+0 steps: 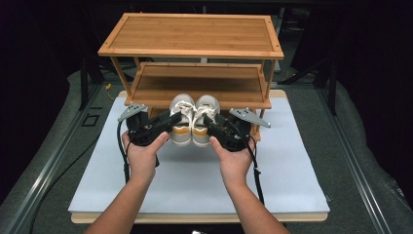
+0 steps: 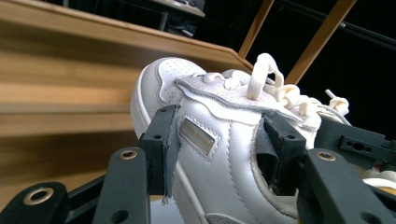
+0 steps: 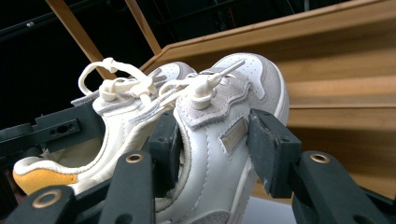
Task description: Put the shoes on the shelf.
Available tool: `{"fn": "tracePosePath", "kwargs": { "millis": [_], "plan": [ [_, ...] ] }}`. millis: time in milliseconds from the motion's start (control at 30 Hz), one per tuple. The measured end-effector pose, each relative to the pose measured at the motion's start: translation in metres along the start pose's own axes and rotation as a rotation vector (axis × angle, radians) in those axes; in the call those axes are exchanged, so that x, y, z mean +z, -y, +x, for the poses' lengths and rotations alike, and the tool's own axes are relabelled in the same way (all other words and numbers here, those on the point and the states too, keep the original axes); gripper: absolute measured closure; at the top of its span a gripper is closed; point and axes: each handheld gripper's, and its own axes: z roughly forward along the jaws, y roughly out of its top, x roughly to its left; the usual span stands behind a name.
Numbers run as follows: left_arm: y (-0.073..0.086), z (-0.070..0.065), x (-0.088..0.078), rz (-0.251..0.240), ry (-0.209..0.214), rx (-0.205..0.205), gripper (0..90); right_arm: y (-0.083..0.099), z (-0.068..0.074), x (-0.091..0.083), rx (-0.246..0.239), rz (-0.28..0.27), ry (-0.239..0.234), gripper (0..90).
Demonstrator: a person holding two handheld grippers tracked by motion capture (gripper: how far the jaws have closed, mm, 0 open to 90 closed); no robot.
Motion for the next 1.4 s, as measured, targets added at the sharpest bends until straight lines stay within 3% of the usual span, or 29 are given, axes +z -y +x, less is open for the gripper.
{"fn": "tracePosePath", "kwargs": {
  "millis": [400,567,633,900,1400],
  "plan": [
    [-0.021,0.010,0.021,0.004,0.003,-0.023,52.5,-0.024,-0.007,0.020,0.010,0.009,0.004,55.3],
    [-0.026,0.016,0.030,0.010,0.005,-0.047,52.6,-0.032,-0.011,0.029,0.001,0.024,0.024,55.3],
    [-0.028,0.017,0.033,0.011,0.006,-0.047,52.6,-0.035,-0.014,0.033,0.006,0.013,0.007,55.3],
    [-0.034,0.025,0.043,0.002,0.014,-0.079,52.4,-0.043,-0.017,0.043,-0.006,0.017,0.016,55.3],
    [-0.048,0.033,0.070,0.021,0.002,-0.066,52.5,-0.055,-0.033,0.064,0.023,0.032,0.024,55.3]
  ]
}}
